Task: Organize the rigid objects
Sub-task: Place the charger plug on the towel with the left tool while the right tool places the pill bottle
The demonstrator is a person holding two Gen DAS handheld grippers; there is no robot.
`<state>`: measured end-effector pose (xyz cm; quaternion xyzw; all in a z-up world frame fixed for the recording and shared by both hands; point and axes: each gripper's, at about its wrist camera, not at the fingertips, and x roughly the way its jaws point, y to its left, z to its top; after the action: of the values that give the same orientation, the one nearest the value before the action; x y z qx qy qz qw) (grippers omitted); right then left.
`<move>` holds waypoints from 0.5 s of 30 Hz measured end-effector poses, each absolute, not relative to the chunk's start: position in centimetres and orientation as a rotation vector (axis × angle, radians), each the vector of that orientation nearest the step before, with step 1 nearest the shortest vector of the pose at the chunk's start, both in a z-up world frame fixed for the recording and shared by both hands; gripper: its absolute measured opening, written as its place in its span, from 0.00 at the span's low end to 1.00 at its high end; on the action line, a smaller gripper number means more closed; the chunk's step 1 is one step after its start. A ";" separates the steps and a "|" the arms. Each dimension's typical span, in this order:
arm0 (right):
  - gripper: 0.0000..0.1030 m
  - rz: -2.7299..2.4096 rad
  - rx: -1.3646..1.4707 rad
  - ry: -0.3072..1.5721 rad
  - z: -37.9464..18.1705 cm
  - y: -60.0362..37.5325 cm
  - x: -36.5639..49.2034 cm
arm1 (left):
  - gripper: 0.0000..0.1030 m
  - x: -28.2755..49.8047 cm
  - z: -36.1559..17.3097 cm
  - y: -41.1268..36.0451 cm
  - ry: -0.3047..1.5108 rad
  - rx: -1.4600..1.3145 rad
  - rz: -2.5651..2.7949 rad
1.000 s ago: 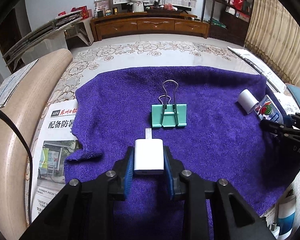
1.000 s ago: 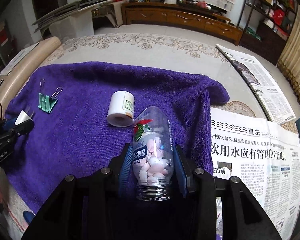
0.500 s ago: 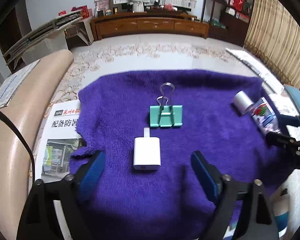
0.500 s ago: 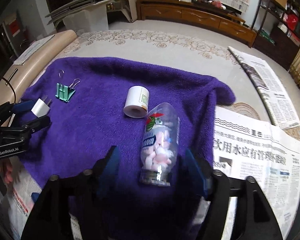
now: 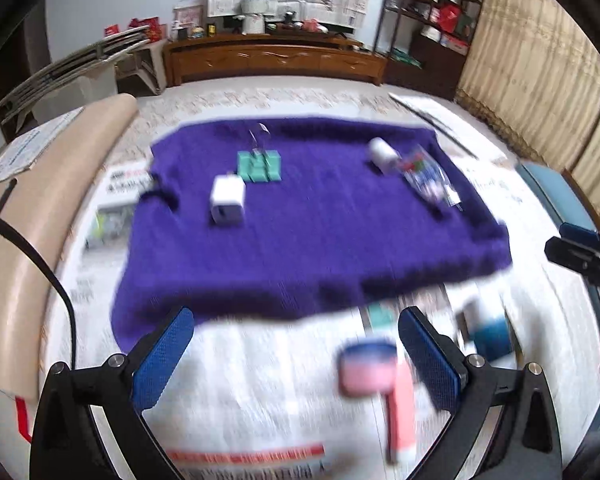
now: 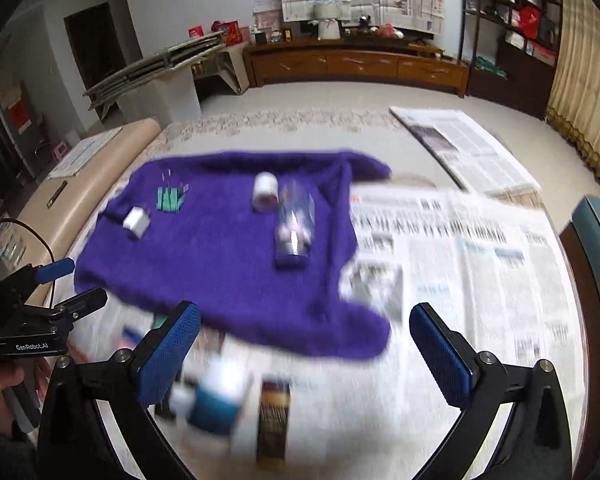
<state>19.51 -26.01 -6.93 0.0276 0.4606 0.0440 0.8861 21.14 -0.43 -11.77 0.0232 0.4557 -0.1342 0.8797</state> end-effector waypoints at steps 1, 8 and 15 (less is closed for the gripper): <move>1.00 0.084 0.069 0.971 -7.3 -26.5 18.6 | 1.00 20.6 -12.2 -0.7 0.947 0.064 -0.291; 1.00 0.033 0.208 0.942 -9.4 -29.4 14.1 | 1.00 19.3 -14.3 -2.1 0.950 0.135 -0.311; 1.00 0.006 0.259 0.913 -8.9 -30.2 13.7 | 1.00 19.5 -15.0 -2.0 0.937 0.142 -0.262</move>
<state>13.67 -30.23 -8.88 0.1245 0.4394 0.0031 0.8896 19.45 -1.97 -15.02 0.0680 0.4497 -0.1259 0.8816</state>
